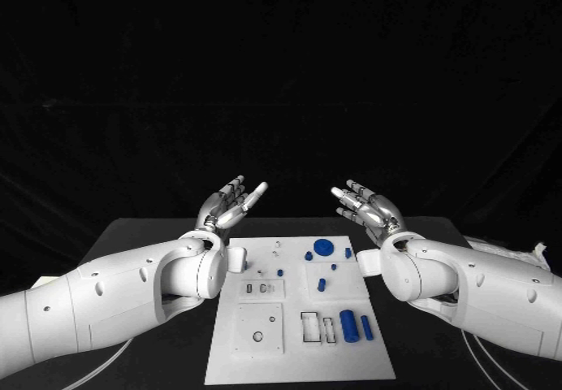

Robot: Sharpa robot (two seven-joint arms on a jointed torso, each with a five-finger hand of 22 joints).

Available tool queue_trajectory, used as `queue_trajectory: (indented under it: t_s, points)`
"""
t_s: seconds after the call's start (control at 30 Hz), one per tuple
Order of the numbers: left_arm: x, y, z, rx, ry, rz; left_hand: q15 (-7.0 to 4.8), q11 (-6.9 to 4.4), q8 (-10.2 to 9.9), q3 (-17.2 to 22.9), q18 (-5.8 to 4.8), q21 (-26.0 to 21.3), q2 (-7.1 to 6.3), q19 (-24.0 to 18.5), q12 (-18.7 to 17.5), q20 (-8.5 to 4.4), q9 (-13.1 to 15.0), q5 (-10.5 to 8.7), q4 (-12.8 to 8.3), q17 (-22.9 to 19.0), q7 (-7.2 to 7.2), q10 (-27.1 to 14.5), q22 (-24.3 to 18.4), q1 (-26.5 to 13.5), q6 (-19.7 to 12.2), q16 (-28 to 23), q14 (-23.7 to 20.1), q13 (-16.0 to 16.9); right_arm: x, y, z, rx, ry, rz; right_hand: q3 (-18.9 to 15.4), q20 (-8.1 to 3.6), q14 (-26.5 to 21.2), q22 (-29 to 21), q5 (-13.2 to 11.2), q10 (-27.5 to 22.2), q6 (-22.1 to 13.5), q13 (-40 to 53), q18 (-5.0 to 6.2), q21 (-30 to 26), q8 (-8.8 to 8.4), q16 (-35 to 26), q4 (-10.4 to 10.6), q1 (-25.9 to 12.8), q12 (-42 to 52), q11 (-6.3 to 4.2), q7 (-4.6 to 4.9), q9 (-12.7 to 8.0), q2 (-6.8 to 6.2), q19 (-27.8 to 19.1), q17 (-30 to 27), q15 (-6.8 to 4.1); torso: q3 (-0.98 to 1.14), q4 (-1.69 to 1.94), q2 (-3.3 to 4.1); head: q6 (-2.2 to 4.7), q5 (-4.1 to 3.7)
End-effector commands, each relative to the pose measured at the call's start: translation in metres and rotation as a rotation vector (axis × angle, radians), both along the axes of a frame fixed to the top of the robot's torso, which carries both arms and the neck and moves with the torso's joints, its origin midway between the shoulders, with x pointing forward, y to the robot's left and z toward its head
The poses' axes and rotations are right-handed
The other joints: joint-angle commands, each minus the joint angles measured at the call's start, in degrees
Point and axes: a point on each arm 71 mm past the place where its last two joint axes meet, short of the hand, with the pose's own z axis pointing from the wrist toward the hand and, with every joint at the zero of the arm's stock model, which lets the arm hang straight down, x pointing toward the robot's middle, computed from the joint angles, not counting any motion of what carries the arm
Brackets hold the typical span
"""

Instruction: Assemble the parts on the task board

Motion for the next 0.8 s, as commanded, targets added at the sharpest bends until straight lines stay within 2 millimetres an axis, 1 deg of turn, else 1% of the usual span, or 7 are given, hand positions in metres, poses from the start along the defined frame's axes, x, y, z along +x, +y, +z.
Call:
queue_trajectory:
  t_s: [0.03, 0.2, 0.33, 0.4, 0.57, 0.67, 0.8]
  points:
    - [0.000, -0.005, 0.002, -0.018, -0.011, -0.062, 0.38, 0.94, 0.37, 0.24, 0.96, 0.45, 0.00, 0.41, 0.33, 0.78, 0.11, 0.33, 0.59, 0.20, 7.70, 0.46, 0.16, 1.69, 0.81, 0.40, 1.09, 0.15, -0.001, 0.011, 0.000, -0.009, 0.012, 0.217, 0.60, 0.37, 4.35, 0.42, 0.33, 3.91, 3.07, 0.36, 1.50, 0.75, 0.59, 0.72, -2.07, 4.30, 0.57, 0.90, 8.45, 0.36, 0.31, 2.97, 0.42, 0.77, -0.02, 0.00, -0.03, -0.03, 0.01]
    - [0.000, -0.005, 0.002, -0.018, -0.011, -0.062, 0.90, 1.55, 0.88, 1.67, 0.65, 1.35, 1.44, 2.75, 0.82, 0.90, 0.45, 0.00, 0.54, 0.90, 8.28, 3.52, 0.69, 2.51, 3.44, 1.53, 6.15, 0.49, -0.001, 0.012, 0.000, -0.016, 0.018, 0.267, 1.03, 0.23, 15.43, 1.45, 0.48, 12.98, 9.87, 0.99, 3.98, 2.71, 1.41, 1.98, -3.89, 6.83, 1.56, 1.64, 8.93, 0.97, 0.44, 12.08, 1.19, 1.23, -0.02, 0.00, -0.03, -0.03, 0.01]
    - [0.000, 0.011, 0.004, -0.046, -0.027, -0.030, 1.57, 2.61, 2.69, 4.58, -0.01, 4.49, 4.47, 10.57, 2.84, 0.96, 1.41, -0.53, 0.31, 2.62, 8.74, 13.44, 2.33, 4.25, 11.34, 5.11, 19.31, 1.48, 0.007, -0.009, 0.008, -0.161, -0.131, 0.192, 1.65, 0.27, 28.42, 2.32, 0.87, 24.92, 18.81, 1.68, 5.65, 5.04, 2.59, 3.51, -5.48, 8.96, 2.96, 0.86, 8.23, 1.69, 0.44, 21.16, 1.90, 0.05, -0.10, 0.24, 0.31, -0.48, -0.53]
    - [0.001, 0.014, 0.005, -0.049, -0.035, -0.021, 0.73, 1.74, 4.43, 5.94, 0.74, 8.61, 6.88, 20.83, 4.89, 0.97, 2.24, -0.98, 0.04, 3.56, 8.55, 23.21, 4.35, 4.95, 18.60, 7.55, 27.72, 2.32, 0.008, -0.011, 0.009, -0.193, -0.160, 0.183, 2.17, 0.21, 36.24, 2.71, 1.03, 34.12, 24.75, 2.21, 6.83, 6.51, 3.45, 4.68, -6.49, 10.18, 4.34, -0.14, 7.54, 2.13, 0.40, 25.39, 2.32, -1.09, -0.11, 0.18, 0.27, -0.59, -0.58]
    - [0.001, 0.023, 0.007, -0.054, -0.041, -0.016, -3.18, -1.13, 8.91, 6.71, 3.35, 16.61, 9.22, 39.35, 9.10, -0.41, 4.04, -1.35, -1.54, 4.92, 6.62, 42.22, 7.33, 7.59, 37.77, 11.84, 40.77, 3.39, 0.012, -0.015, 0.011, -0.279, -0.221, 0.178, 3.67, -0.64, 43.79, 2.86, 0.96, 41.38, 38.27, 2.01, 8.00, 8.77, 4.79, 5.54, -8.48, 11.90, 4.98, -2.17, 5.88, 2.71, 0.37, 31.52, 2.23, -3.34, -0.10, 0.15, 0.45, -0.55, -0.79]
    - [-0.002, 0.027, 0.009, -0.068, -0.036, -0.042, -5.71, -3.30, 9.62, 6.74, 3.54, 19.30, 9.88, 46.23, 10.05, -2.74, 3.97, -1.39, -2.81, 6.65, 4.92, 48.19, 7.99, 9.25, 42.22, 14.08, 48.62, 3.58, 0.016, -0.018, 0.015, -0.354, -0.266, 0.187, 5.64, -2.75, 50.24, 3.04, 0.88, 46.23, 42.74, 2.04, 8.05, 10.66, 4.92, 6.60, -10.34, 12.29, 4.97, -3.62, 4.79, 2.68, 0.03, 36.72, 2.47, -5.45, -0.18, 0.18, 0.93, -0.32, -0.95]
    - [-0.011, 0.028, 0.015, -0.107, -0.031, -0.114, -6.80, -4.29, 9.38, 7.03, 3.47, 19.82, 10.38, 49.04, 9.63, -3.89, 3.67, -1.36, -3.93, 7.77, 4.06, 51.42, 7.79, 10.77, 44.70, 13.97, 51.55, 3.49, 0.022, -0.019, 0.025, -0.456, -0.321, 0.215, 7.88, -5.46, 55.72, 3.77, 0.65, 50.62, 46.14, 2.08, 7.95, 13.41, 5.27, 7.63, -11.92, 12.17, 4.97, -5.10, 3.95, 2.82, -0.14, 43.08, 2.86, -7.63, -0.34, 0.28, 2.32, 0.19, -1.38]
